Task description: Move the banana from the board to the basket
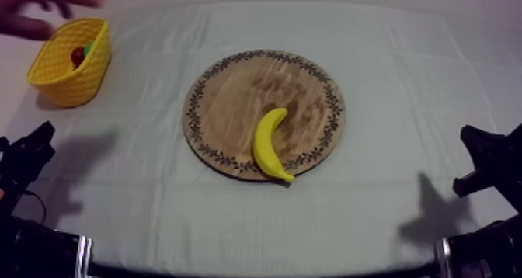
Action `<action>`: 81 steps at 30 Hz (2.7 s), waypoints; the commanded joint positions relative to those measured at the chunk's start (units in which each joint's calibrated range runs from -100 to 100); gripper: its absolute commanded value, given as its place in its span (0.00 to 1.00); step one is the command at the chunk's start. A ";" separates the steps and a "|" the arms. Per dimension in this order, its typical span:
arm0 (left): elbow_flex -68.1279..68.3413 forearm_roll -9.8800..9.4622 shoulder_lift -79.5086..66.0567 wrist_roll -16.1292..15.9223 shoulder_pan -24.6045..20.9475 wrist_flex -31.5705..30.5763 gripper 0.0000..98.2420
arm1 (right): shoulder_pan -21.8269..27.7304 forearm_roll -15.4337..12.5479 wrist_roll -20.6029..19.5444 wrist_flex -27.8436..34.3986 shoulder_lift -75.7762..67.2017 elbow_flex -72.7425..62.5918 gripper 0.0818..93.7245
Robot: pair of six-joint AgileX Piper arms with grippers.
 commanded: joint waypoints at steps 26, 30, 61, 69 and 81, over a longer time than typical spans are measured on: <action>0.05 0.01 0.00 0.08 0.04 0.02 0.00 | 0.00 0.01 0.00 0.05 0.00 -0.03 0.00; 0.05 0.01 0.00 0.08 0.04 0.02 0.00 | 0.00 0.01 0.00 0.05 0.00 -0.03 0.00; -22.33 5.33 8.00 -9.00 0.57 12.79 0.00 | 0.00 0.01 0.00 0.05 0.00 -0.03 0.00; -45.96 4.94 24.15 -11.32 1.10 26.52 0.00 | 0.00 0.01 -0.01 0.05 0.00 -0.03 0.00; -73.71 4.51 46.28 -15.00 1.80 43.64 0.00 | 0.00 0.01 0.00 0.05 0.00 -0.03 0.00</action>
